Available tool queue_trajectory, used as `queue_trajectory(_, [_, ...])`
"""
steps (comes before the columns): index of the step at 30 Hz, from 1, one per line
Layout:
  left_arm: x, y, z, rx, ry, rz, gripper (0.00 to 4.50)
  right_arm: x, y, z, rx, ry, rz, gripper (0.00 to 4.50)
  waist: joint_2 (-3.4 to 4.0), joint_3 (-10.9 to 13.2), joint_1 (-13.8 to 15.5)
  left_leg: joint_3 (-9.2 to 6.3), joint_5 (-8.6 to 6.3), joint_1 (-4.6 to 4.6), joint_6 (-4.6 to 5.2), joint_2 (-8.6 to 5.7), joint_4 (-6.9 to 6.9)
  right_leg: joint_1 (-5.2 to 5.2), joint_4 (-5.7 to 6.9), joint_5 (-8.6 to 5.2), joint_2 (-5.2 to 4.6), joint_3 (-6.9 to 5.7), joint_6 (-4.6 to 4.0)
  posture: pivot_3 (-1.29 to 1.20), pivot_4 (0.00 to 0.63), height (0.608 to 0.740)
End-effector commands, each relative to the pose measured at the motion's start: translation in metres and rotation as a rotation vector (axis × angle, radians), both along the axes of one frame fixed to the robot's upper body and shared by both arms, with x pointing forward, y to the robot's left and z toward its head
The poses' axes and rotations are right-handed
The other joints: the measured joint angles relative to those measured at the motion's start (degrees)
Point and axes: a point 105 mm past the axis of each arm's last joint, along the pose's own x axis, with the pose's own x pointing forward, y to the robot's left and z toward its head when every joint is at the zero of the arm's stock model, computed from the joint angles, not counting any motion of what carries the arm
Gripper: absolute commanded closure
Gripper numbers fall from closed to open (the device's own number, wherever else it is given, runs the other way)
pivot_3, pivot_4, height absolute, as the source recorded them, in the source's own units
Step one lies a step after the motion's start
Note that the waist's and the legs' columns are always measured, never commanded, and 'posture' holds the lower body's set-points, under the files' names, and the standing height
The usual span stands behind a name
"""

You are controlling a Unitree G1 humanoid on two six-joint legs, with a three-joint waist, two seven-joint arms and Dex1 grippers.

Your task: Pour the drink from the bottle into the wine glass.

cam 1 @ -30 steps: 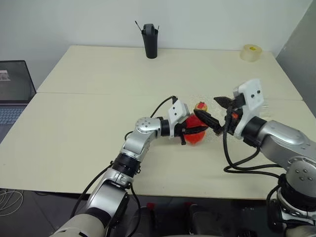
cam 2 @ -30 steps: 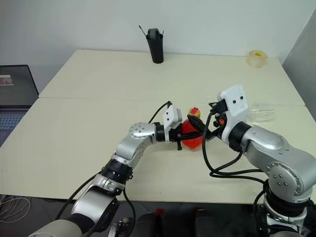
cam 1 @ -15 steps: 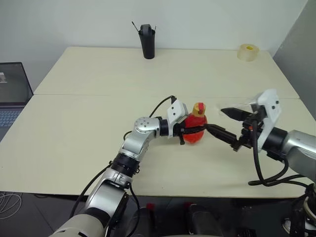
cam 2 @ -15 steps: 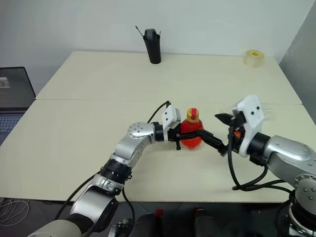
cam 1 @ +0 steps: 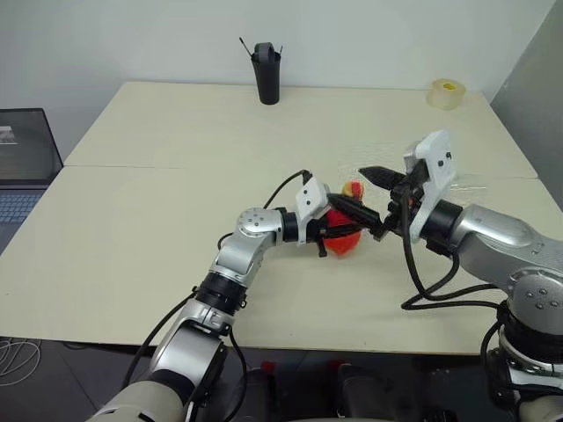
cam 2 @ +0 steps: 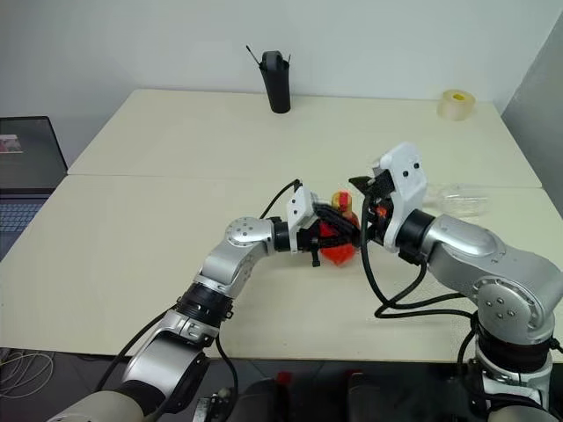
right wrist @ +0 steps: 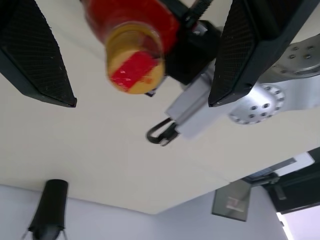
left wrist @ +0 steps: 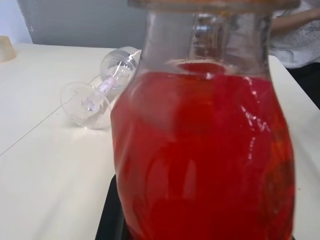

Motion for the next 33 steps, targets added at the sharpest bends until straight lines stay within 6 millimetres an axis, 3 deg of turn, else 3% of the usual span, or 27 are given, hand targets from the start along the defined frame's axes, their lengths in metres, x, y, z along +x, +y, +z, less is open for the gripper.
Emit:
queue_trajectory(1, [-0.002,-0.001,0.022,-0.047,-0.079,-0.008,3.60,0.005,-0.001,0.015,0.017,-0.075,-0.017,0.00,0.00,0.0,0.0,-0.01,0.00,0.00,0.00,0.00,0.00,0.00,0.00,0.00,0.00,0.00,0.00,0.00,0.150,0.740])
queue_trajectory(15, [-0.004,-0.002,0.020,-0.044,-0.078,-0.011,3.60,0.004,-0.011,0.005,-0.002,-0.041,-0.068,0.00,0.00,0.0,0.0,-0.01,0.00,-0.01,0.00,0.02,0.00,0.00,0.00,0.00,-0.01,0.00,0.00,0.00,0.150,0.740])
queue_trajectory(26, [-0.004,-0.003,0.021,-0.044,-0.078,-0.017,3.60,-0.028,-0.051,0.001,-0.082,-0.006,-0.040,0.00,0.00,0.0,0.2,-0.01,-0.01,-0.02,0.02,-0.01,0.00,0.02,-0.03,0.00,-0.02,0.01,0.00,0.00,0.150,0.740])
queue_trajectory(33, [-0.002,-0.001,0.021,-0.040,-0.079,-0.011,3.60,-0.046,-0.042,-0.007,-0.121,0.037,0.072,0.00,0.00,0.0,0.0,0.00,-0.01,0.01,0.03,-0.01,-0.01,0.02,0.01,0.00,0.03,0.03,0.00,0.00,0.150,0.740])
